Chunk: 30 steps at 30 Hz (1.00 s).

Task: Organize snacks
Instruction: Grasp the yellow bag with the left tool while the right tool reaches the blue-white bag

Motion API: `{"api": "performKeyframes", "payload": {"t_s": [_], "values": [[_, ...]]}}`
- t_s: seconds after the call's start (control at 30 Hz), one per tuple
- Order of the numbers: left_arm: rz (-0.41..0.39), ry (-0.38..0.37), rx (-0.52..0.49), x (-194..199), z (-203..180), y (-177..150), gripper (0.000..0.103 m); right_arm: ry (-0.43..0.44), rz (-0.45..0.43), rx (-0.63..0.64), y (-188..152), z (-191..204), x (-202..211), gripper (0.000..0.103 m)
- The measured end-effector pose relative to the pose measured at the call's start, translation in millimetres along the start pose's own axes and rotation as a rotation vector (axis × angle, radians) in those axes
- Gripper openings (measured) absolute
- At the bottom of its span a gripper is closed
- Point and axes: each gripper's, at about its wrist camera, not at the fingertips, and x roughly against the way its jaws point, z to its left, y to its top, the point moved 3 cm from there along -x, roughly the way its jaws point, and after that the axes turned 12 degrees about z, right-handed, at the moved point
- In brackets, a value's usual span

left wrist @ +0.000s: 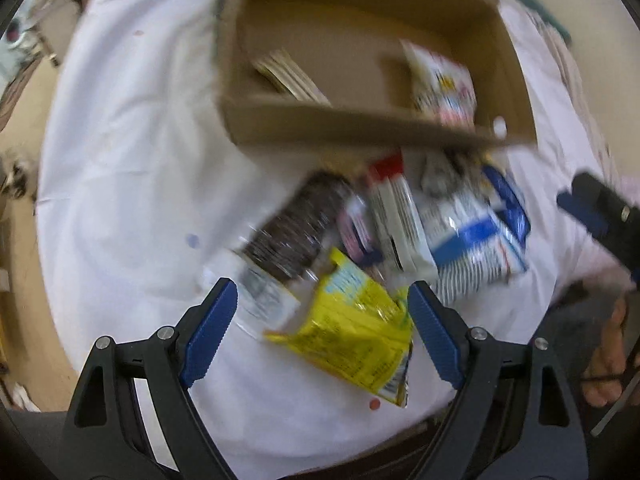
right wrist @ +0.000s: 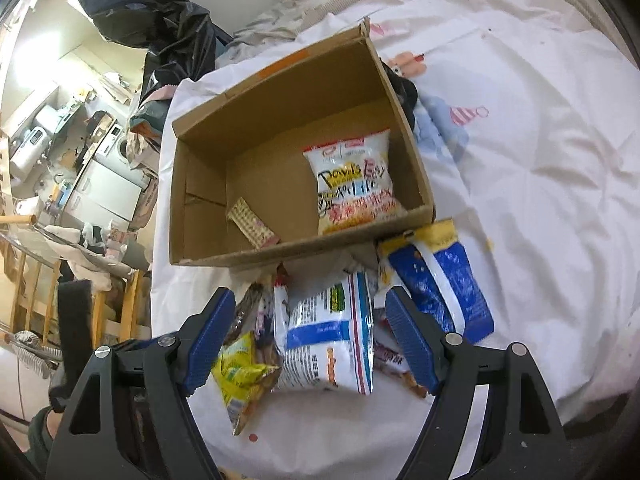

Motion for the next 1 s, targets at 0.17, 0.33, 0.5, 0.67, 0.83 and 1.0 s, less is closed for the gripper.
{"api": "performKeyframes", "payload": {"t_s": [0.17, 0.33, 0.5, 0.67, 0.83, 1.0], "values": [[0.116, -0.008, -0.057, -28, -17, -6, 0.085, -0.001, 0.001, -0.012, 0, -3, 0, 0.080], [0.182, 0.048, -0.132, -52, -36, -14, 0.085, 0.005, 0.010, -0.023, 1, -6, -2, 0.080], [0.184, 0.088, -0.198, -58, -51, -25, 0.071, 0.006, 0.011, -0.026, 1, -6, -2, 0.080], [0.139, 0.064, -0.224, -39, -61, -33, 0.064, 0.013, 0.007, -0.040, -1, -8, -3, 0.080], [0.039, 0.028, -0.191, -1, -61, -30, 0.064, 0.022, 0.021, -0.053, -2, -11, -7, 0.080], [-0.091, 0.066, -0.069, 26, -35, -15, 0.064, 0.041, 0.102, -0.070, -4, -13, -24, 0.080]]}}
